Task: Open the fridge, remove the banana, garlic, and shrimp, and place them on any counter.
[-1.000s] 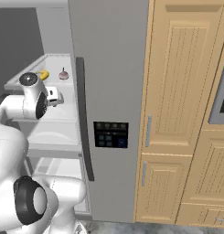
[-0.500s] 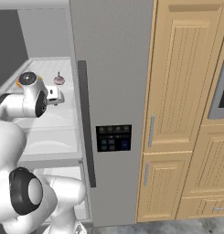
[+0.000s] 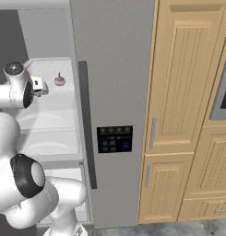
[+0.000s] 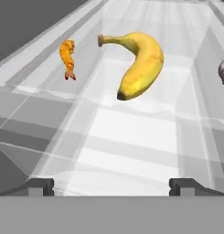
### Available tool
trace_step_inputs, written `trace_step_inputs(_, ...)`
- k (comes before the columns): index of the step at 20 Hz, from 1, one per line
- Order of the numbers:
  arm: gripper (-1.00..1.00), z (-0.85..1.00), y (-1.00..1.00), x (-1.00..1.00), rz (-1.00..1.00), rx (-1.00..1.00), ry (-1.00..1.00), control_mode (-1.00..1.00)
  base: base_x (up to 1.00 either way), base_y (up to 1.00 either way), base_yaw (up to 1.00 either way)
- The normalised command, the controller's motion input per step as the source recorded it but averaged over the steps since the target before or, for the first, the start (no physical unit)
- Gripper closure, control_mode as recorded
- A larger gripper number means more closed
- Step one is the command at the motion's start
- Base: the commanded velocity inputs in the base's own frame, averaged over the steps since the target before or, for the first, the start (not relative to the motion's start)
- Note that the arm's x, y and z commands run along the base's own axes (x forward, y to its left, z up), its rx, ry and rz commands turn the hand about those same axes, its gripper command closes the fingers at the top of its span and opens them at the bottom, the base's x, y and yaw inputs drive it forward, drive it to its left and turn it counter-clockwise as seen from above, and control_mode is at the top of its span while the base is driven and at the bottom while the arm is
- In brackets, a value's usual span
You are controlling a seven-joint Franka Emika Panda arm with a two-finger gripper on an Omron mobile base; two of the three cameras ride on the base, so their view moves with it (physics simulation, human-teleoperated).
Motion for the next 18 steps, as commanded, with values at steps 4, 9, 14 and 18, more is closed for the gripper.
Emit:
trace_step_inputs(4, -1.00, 0.41, 0.63, 0.21, 0.11, 0.08, -0.03, -1.00, 0.00, 0.00, 0.00)
trace_step_inputs(9, -1.00, 0.13, 0.64, 0.46, 0.01, 0.01, -0.13, -1.00, 0.00, 0.00, 0.00)
trace_step_inputs(14, -1.00, 0.00, 0.64, 0.61, 0.00, 0.00, -0.01, -1.00, 0.00, 0.00, 0.00)
trace_step_inputs(18, -1.00, 0.00, 0.56, 0.65, 0.00, 0.00, 0.00, -1.00, 0.00, 0.00, 0.00)
